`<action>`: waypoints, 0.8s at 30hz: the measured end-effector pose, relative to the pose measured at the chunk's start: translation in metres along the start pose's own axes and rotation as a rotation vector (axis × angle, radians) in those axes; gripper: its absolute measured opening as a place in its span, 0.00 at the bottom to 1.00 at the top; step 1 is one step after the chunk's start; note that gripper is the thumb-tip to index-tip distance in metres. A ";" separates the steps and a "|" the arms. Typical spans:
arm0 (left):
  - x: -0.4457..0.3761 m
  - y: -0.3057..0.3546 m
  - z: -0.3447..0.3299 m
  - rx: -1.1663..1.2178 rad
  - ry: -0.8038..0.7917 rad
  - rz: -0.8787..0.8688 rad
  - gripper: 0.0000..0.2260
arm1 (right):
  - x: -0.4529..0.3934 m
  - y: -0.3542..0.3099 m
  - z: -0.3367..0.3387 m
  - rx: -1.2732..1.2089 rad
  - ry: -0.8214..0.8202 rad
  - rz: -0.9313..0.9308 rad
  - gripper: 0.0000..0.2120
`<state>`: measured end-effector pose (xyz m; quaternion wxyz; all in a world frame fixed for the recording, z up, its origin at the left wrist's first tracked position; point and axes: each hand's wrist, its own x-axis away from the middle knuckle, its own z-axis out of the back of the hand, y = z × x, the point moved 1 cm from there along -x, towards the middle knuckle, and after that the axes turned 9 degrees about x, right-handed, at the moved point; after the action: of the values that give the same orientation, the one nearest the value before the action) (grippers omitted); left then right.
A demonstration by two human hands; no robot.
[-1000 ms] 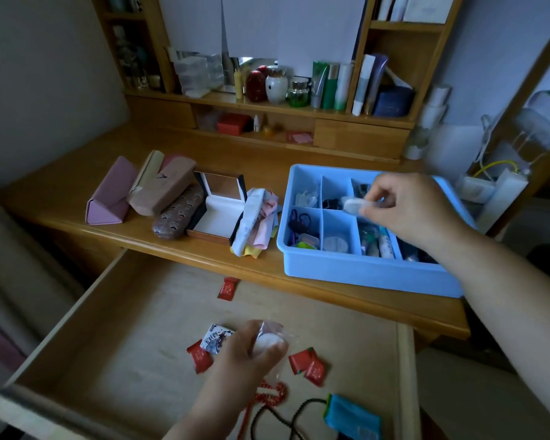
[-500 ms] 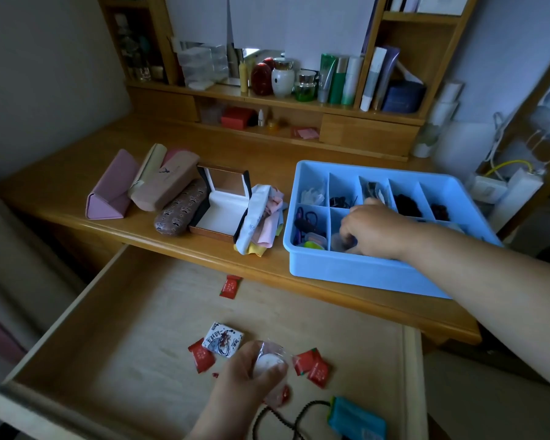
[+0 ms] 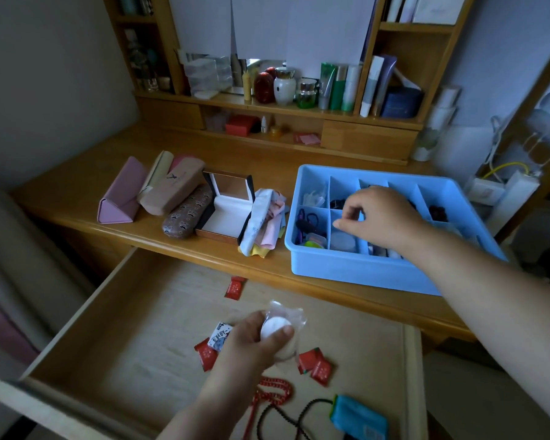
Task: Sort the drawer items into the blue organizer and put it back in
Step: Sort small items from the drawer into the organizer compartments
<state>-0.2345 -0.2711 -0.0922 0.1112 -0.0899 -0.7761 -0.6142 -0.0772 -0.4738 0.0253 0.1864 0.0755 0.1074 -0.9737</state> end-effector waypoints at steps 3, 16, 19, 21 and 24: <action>-0.003 0.019 -0.016 -0.038 -0.107 -0.094 0.05 | 0.039 -0.023 0.006 -0.344 -0.116 -0.005 0.12; 0.000 0.029 -0.043 0.042 -0.043 -0.194 0.16 | 0.084 -0.037 -0.012 -0.771 -0.487 -0.134 0.08; 0.000 0.029 -0.042 -0.029 -0.079 -0.240 0.19 | 0.085 -0.036 -0.016 -0.849 -0.569 -0.186 0.09; -0.001 0.027 -0.043 -0.096 -0.123 -0.266 0.22 | 0.087 -0.038 -0.019 -0.821 -0.546 -0.192 0.06; -0.005 0.022 -0.040 -0.037 -0.148 -0.273 0.25 | 0.083 -0.035 -0.006 -0.726 -0.383 -0.193 0.06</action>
<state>-0.2214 -0.3049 -0.0647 -0.0323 -0.0305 -0.7758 -0.6294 -0.1662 -0.4698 0.0101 0.1253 -0.1879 0.4133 -0.8821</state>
